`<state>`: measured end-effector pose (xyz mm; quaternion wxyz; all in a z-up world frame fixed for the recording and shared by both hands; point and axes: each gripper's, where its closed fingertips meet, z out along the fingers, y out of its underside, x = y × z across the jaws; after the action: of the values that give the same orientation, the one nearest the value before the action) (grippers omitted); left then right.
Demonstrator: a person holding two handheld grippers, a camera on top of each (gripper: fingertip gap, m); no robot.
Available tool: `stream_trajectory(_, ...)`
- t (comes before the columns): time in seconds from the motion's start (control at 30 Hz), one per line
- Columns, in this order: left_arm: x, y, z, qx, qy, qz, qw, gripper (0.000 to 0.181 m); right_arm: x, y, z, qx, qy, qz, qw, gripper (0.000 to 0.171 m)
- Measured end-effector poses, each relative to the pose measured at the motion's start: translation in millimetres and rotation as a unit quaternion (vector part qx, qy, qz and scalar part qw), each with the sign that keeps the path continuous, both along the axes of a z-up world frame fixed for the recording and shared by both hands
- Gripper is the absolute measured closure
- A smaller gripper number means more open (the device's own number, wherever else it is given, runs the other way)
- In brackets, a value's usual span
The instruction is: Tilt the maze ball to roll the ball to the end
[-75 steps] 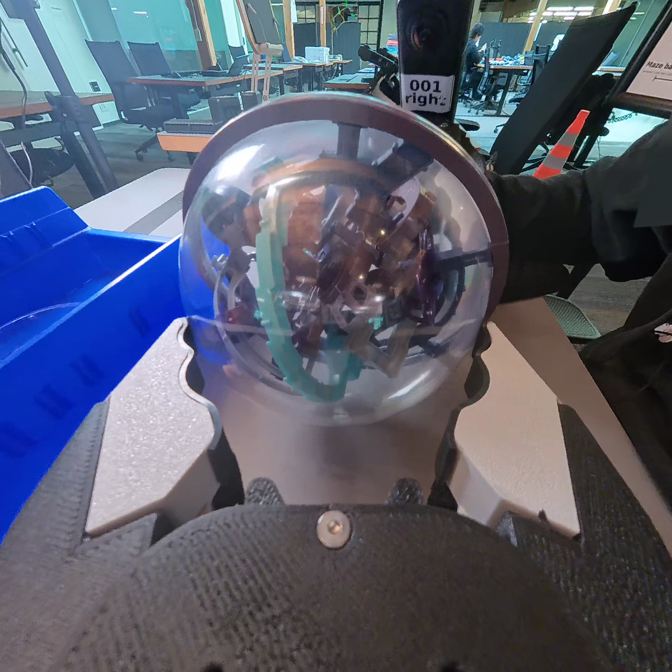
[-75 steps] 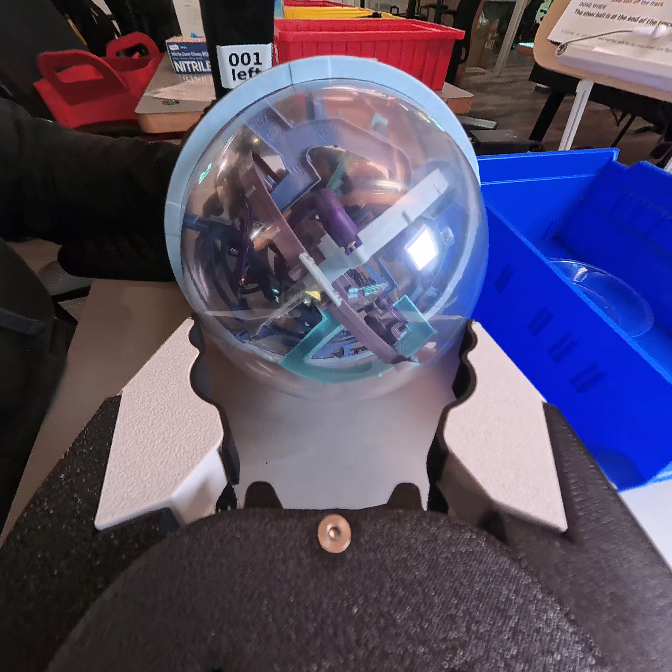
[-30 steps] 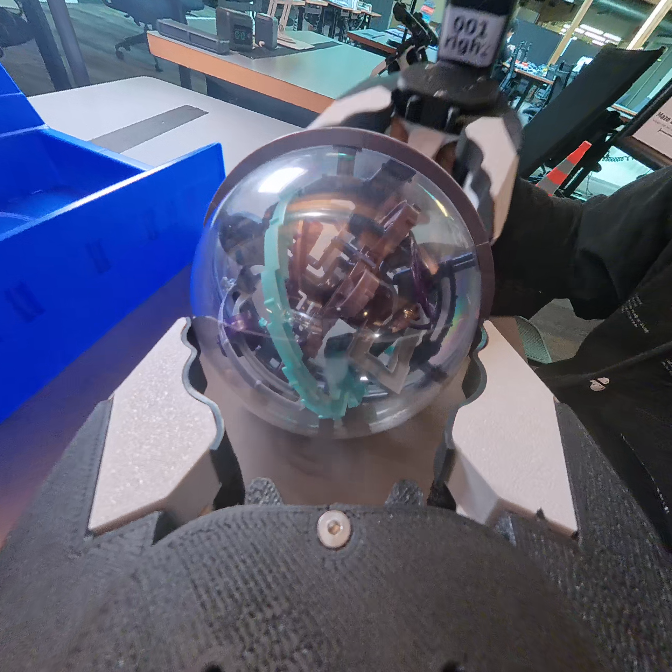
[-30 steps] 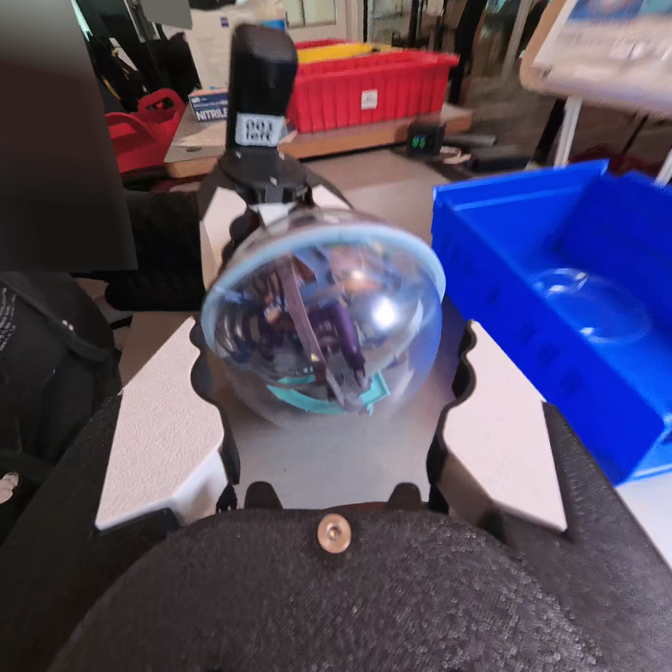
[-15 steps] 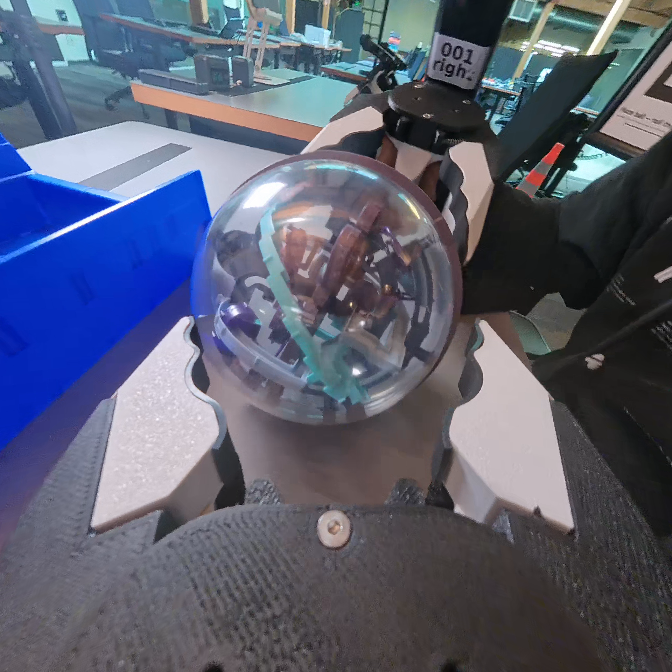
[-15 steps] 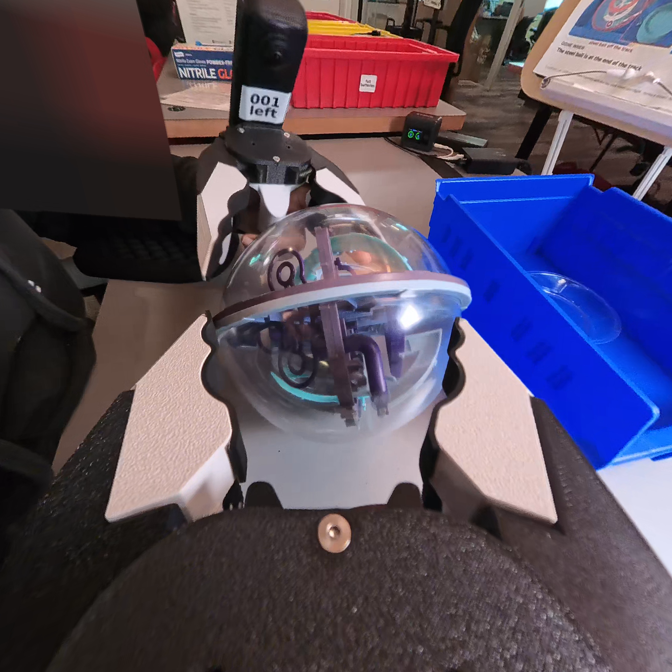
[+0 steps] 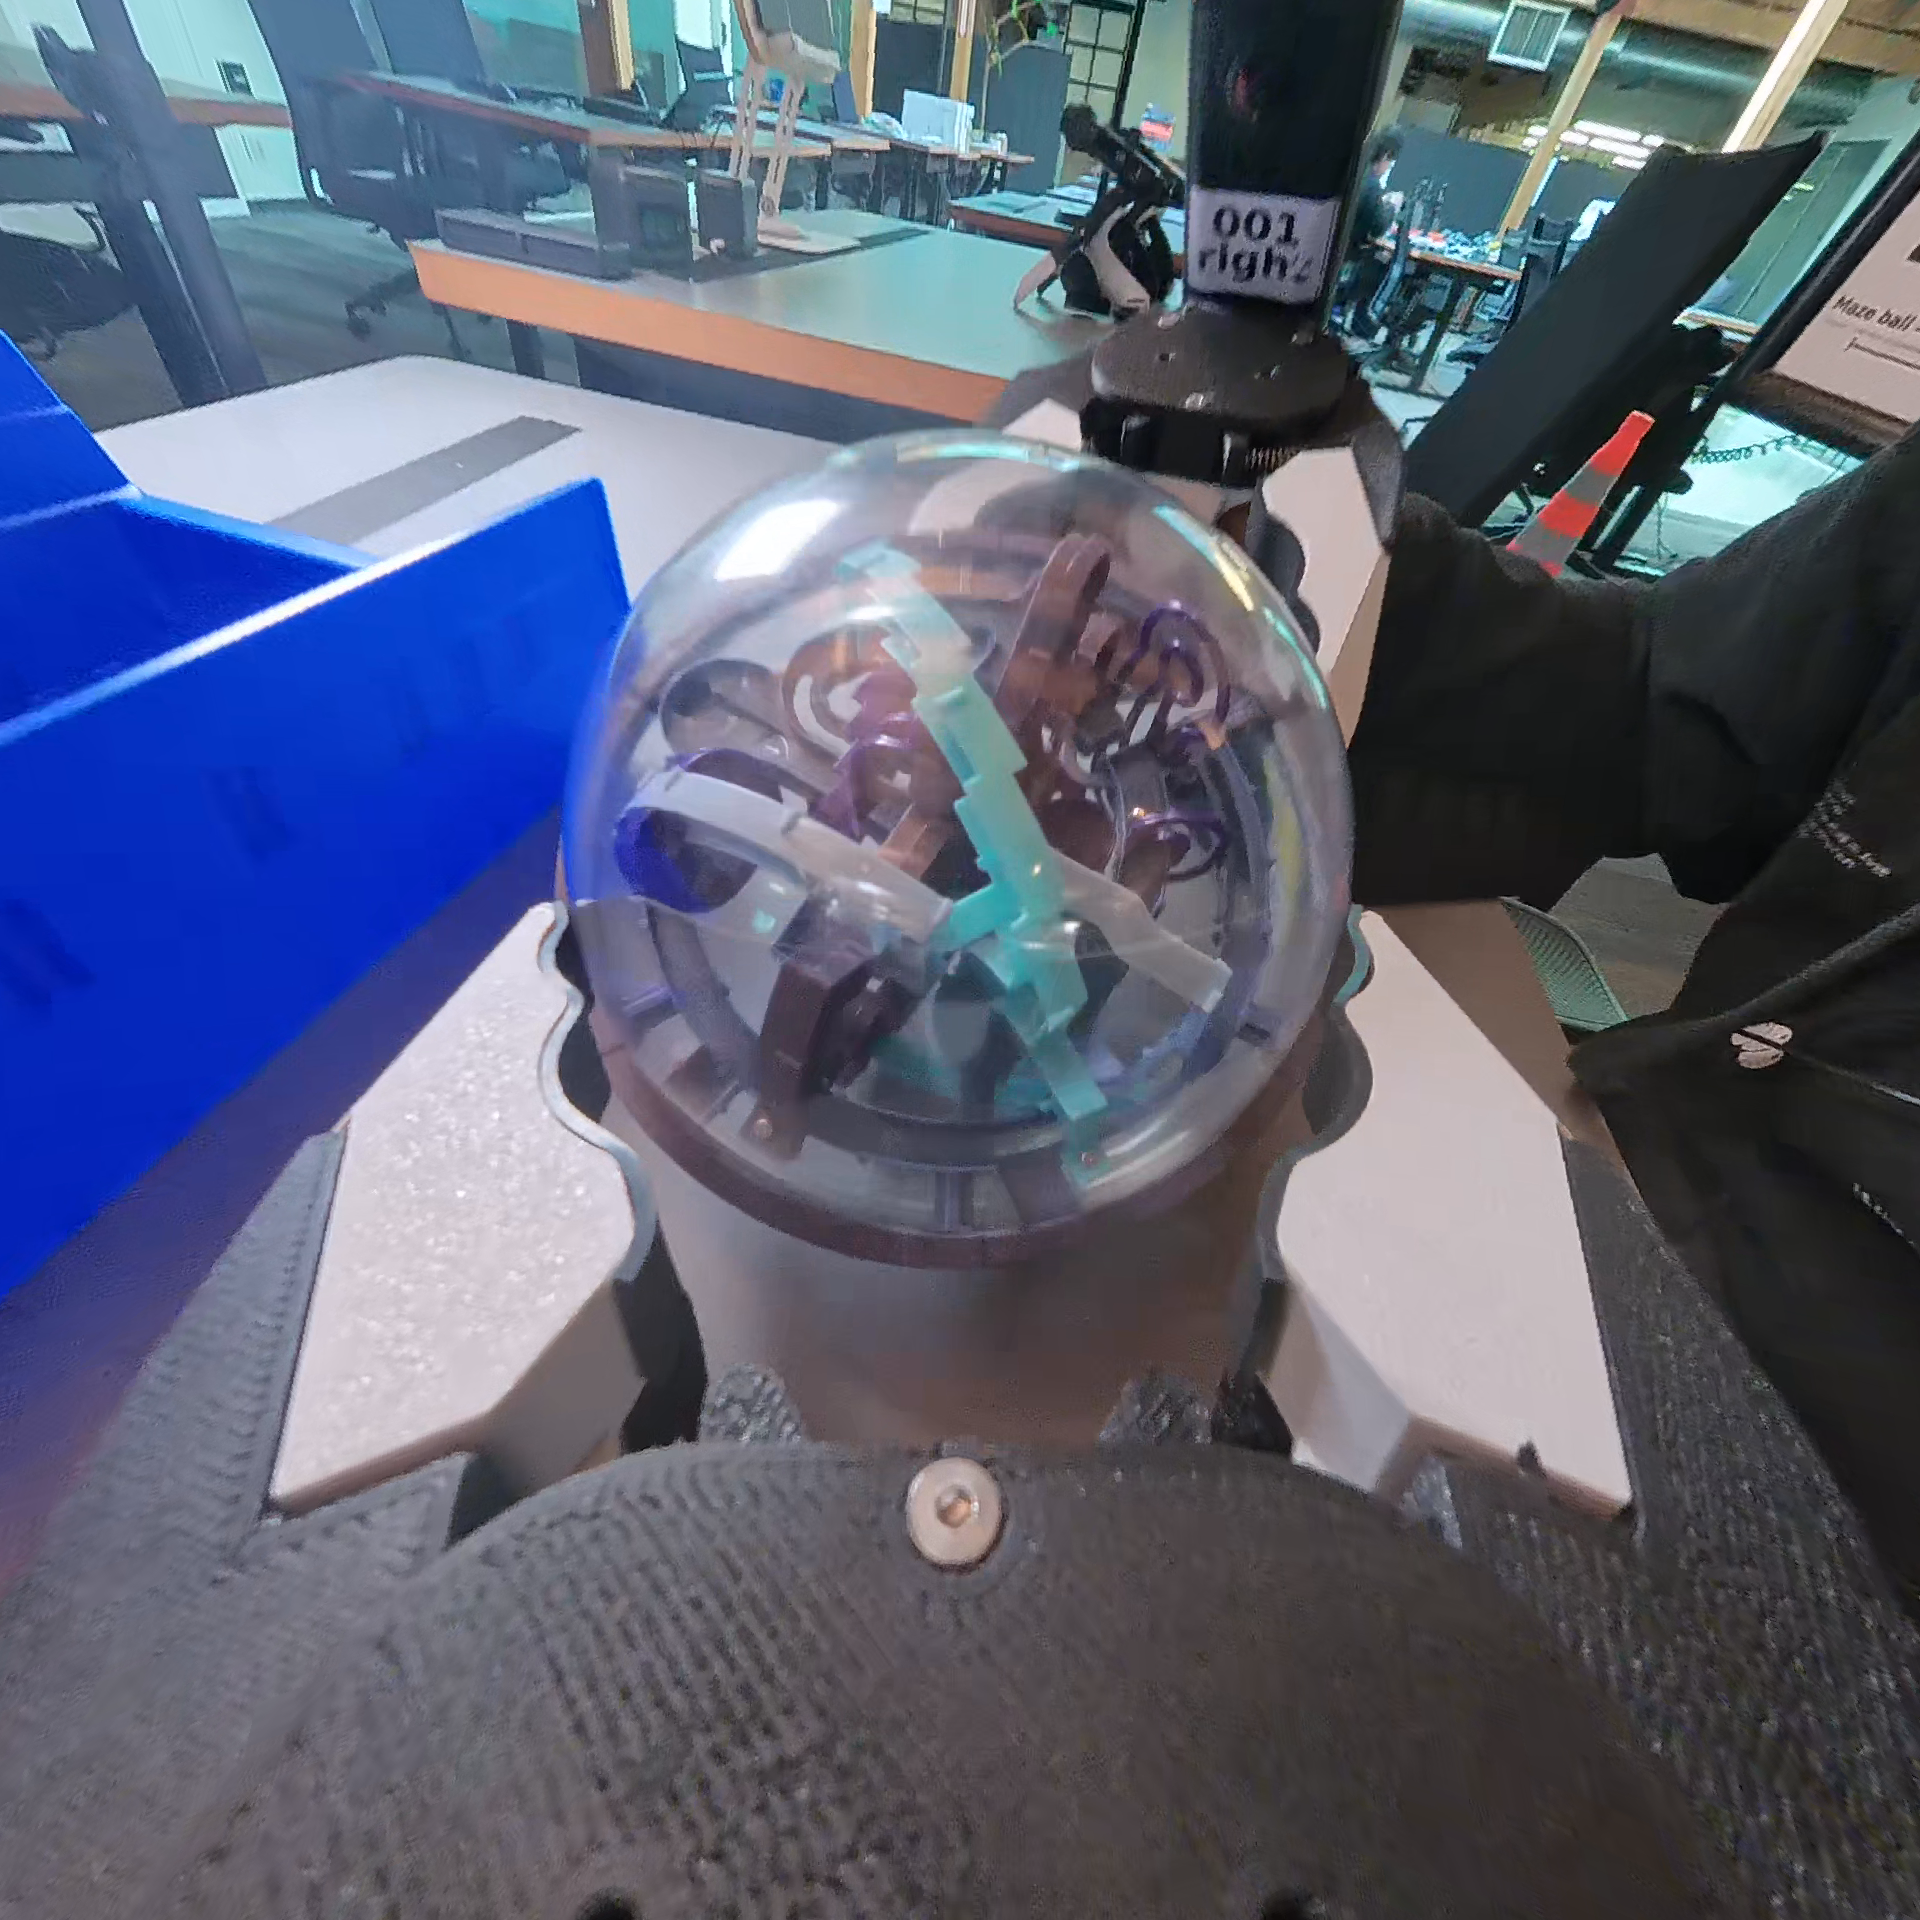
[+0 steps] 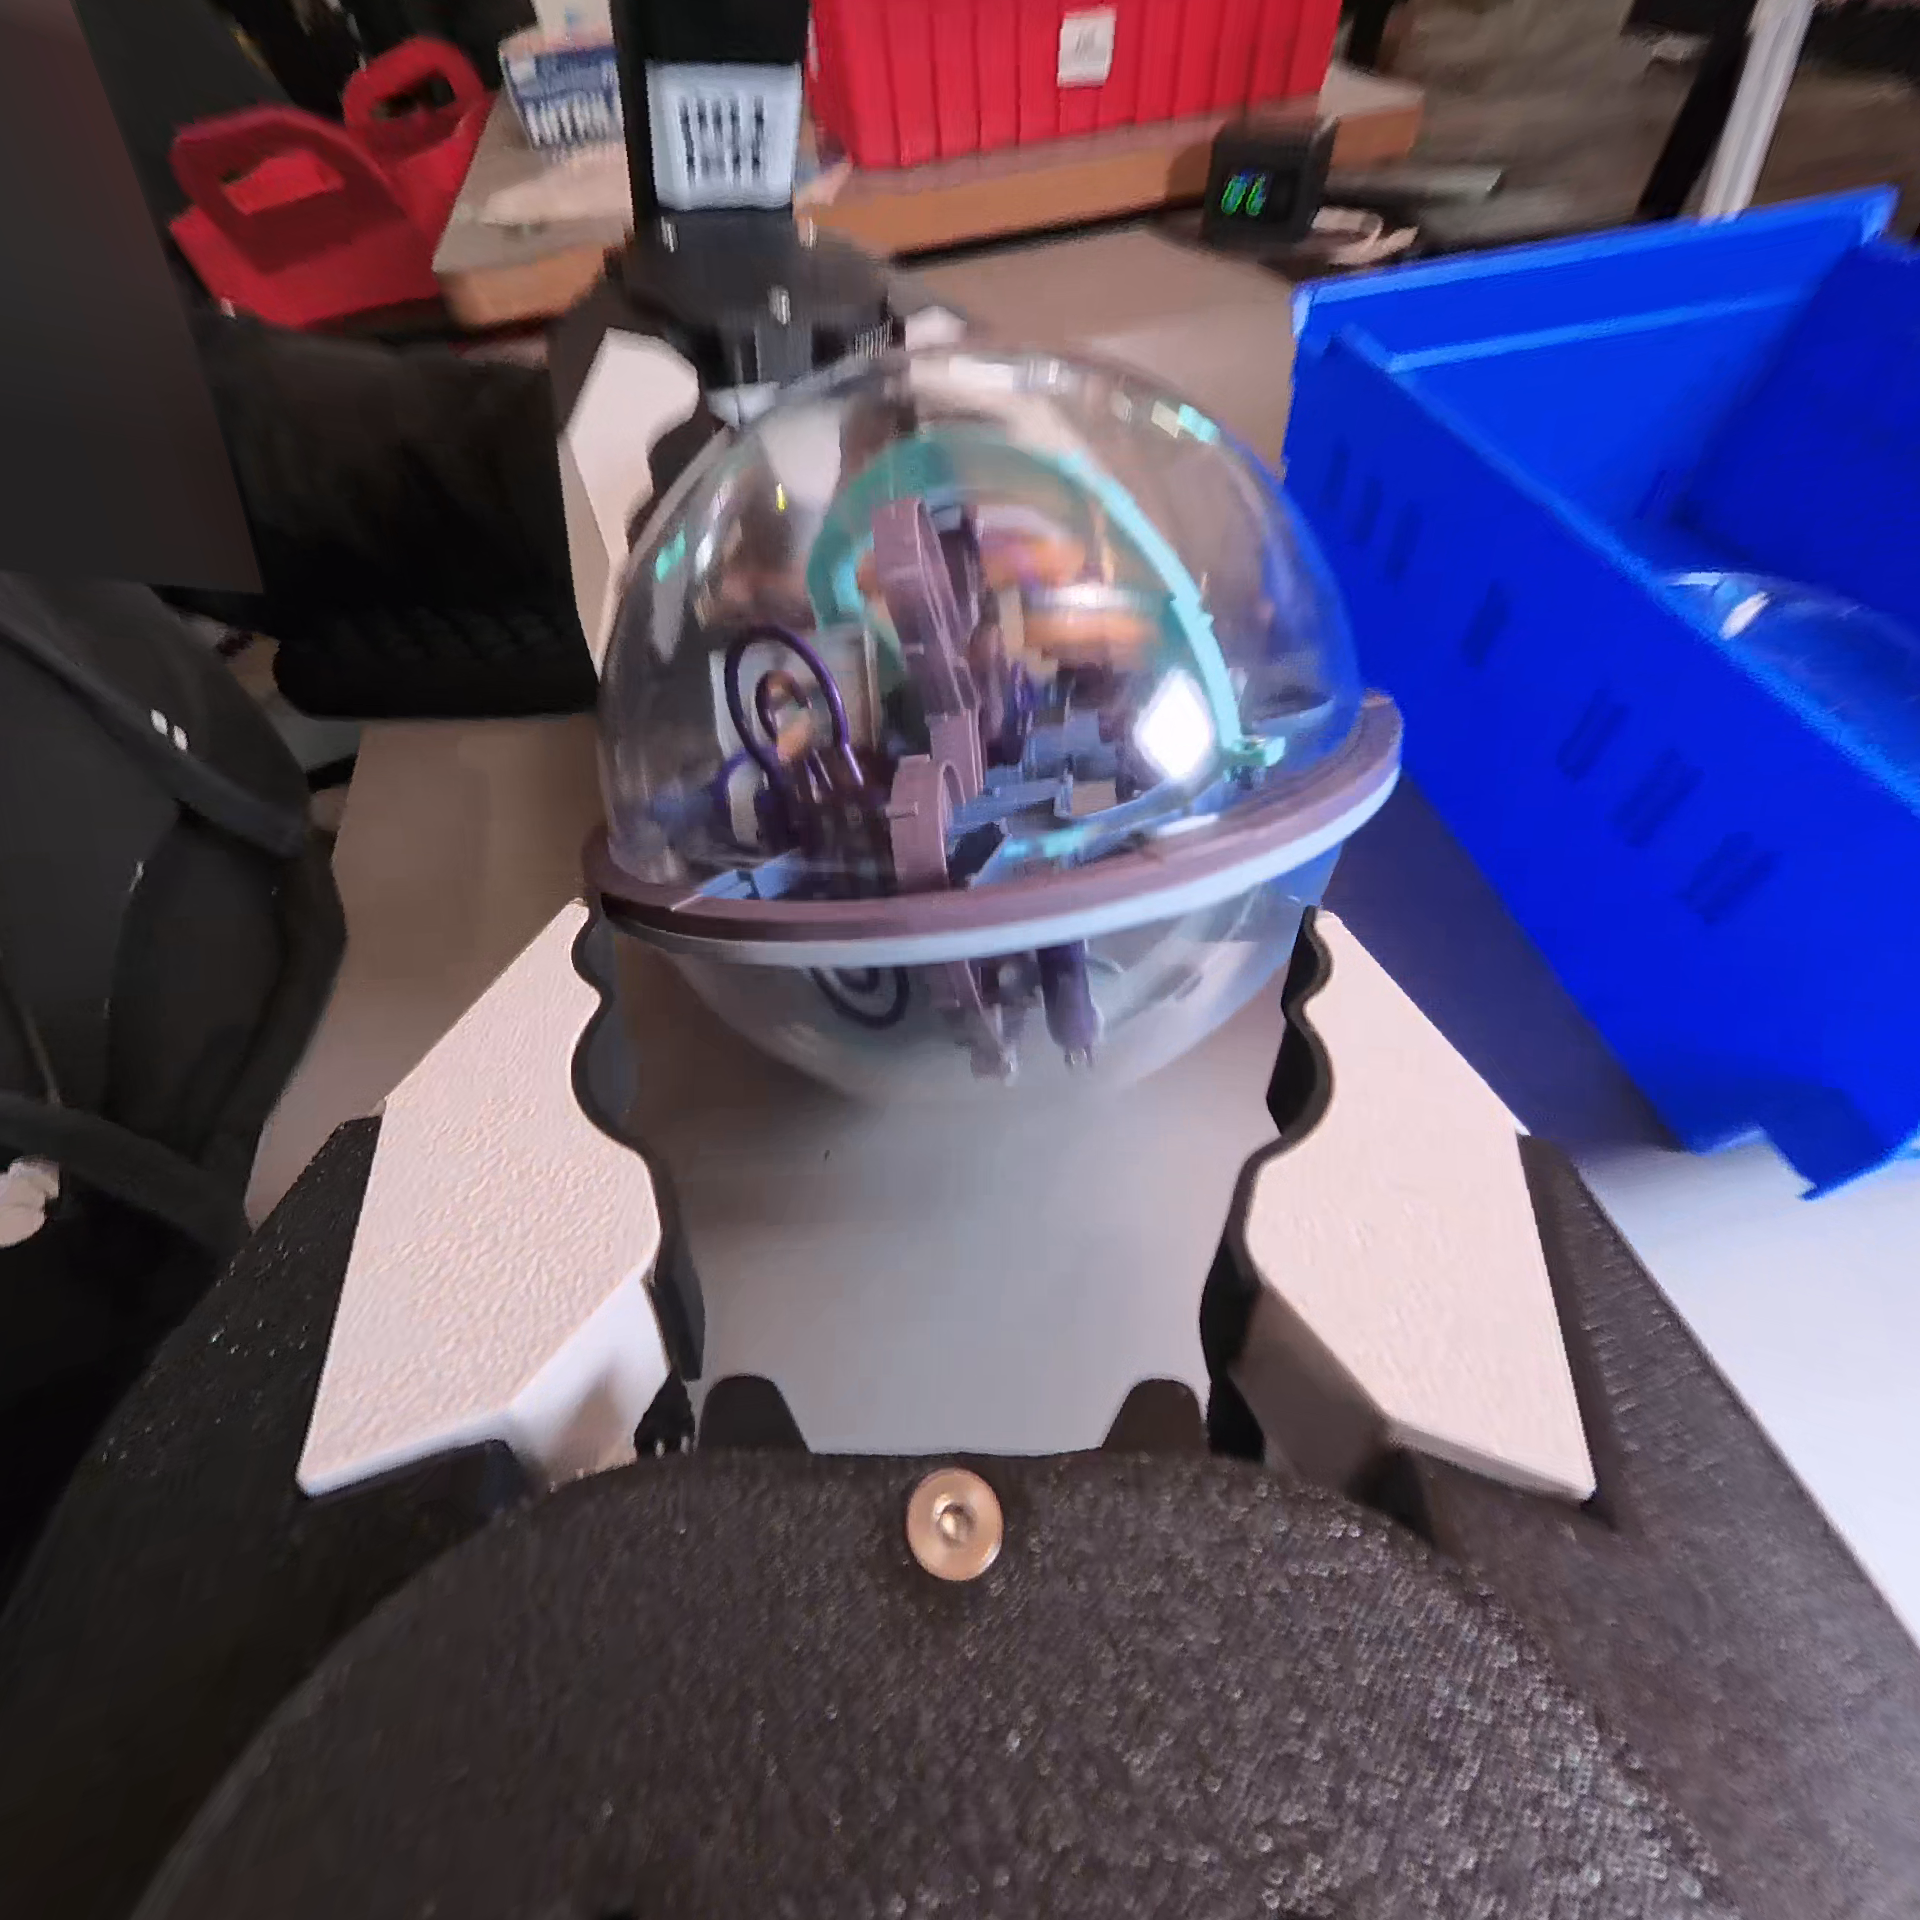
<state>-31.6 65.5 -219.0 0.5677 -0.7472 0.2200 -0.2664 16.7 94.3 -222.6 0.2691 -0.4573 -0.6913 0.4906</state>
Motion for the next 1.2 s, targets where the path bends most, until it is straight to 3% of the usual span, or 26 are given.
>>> stream_trajectory(0.03, -0.9, -1.1, 3.2, 0.005, -0.002, 0.001, 1.0, 0.045, 0.8, -1.2, -4.4, 0.006, -0.009, 0.005, 1.0, 0.047)
stream_trajectory(0.13, -2.6, -2.0, 9.9, 0.014, -0.013, 0.007, 1.0, 0.048, 4.6, 5.4, -14.0, 0.052, -0.029, 0.003, 0.998, 0.047)
stream_trajectory(0.33, 1.5, 4.3, 14.8, 0.023, -0.014, 0.005, 1.0, 0.051, -3.6, 10.3, 34.0, 0.011, 0.065, -0.021, 0.998, 0.045)
stream_trajectory(0.57, -9.5, -4.7, 17.8, 0.006, -0.02, 0.02, 1.0, 0.045, -7.7, 5.5, 8.4, 0.032, 0.037, -0.012, 0.999, 0.045)
stream_trajectory(0.73, -10.8, -7.6, -3.0, -0.037, -0.014, 0.019, 0.999, 0.043, -9.3, 6.9, 9.2, 0.019, 0.04, -0.019, 0.999, 0.046)
stream_trajectory(1.2, -8.8, -2.8, 11.5, 0.015, -0.008, 0.012, 1.0, 0.054, -9.1, 1.6, -2.0, 0.029, 0.019, -0.018, 0.999, 0.048)
